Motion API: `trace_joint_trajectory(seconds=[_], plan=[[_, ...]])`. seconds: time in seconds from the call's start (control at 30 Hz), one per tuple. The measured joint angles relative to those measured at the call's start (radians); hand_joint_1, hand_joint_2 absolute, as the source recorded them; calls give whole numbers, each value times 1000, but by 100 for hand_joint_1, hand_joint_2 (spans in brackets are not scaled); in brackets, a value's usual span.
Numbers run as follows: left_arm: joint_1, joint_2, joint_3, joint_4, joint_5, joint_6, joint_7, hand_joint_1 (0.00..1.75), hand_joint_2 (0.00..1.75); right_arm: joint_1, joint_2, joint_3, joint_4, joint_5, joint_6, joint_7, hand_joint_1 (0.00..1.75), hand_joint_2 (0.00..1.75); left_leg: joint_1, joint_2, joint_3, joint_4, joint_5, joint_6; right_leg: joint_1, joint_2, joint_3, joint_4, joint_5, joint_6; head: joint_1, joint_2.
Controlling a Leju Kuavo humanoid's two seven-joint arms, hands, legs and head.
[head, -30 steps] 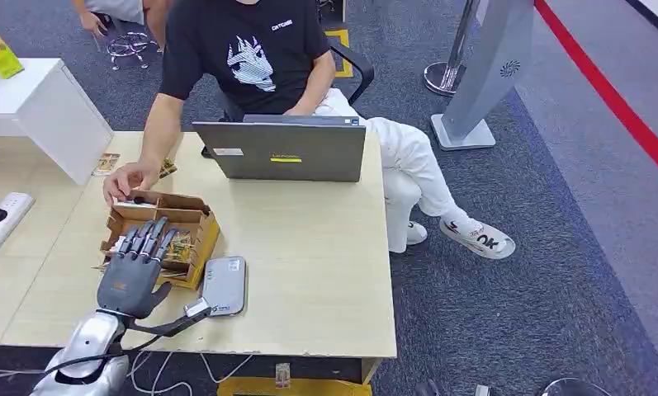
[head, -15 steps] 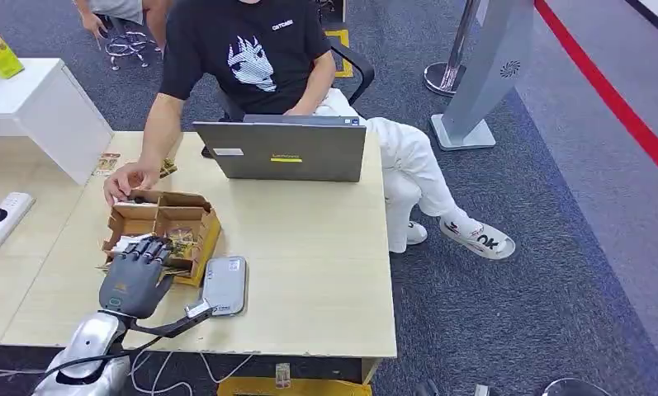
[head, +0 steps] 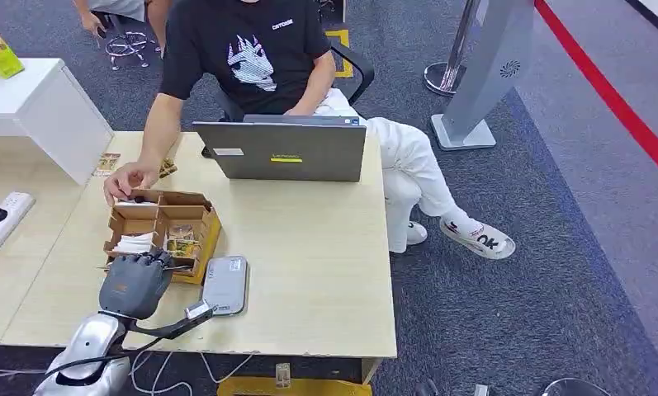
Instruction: Pass the card to the sensor for recognition and then transmit it.
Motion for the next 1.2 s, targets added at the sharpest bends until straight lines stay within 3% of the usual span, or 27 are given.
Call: trace_joint_trajectory(seconds=[0.77,0.93,1.1,1.2], plan=[[-11,0,0,-37,11,24,-3,175,175,0,0,4,0,-1,-5,9,0,175,0,0,0,0,0,0,0,0,0,0,0,0,0,0],[-37,-1,3,-79,53,71,18,175,175,0,0,5,0,1,-12,11,0,175,0,-1,0,0,1,0,0,-1,-2,0,0,0,0,0],[-147,-46,74,-225,118,-25,8,175,175,-1,0,6,0,0,-18,13,0,175,0,-1,0,0,1,-1,0,-1,1,0,1,0,0,0],[-170,-72,92,-274,111,-39,8,175,175,-2,0,6,0,-1,-18,13,0,175,0,-1,0,0,1,-1,0,-1,1,0,1,0,0,0]])
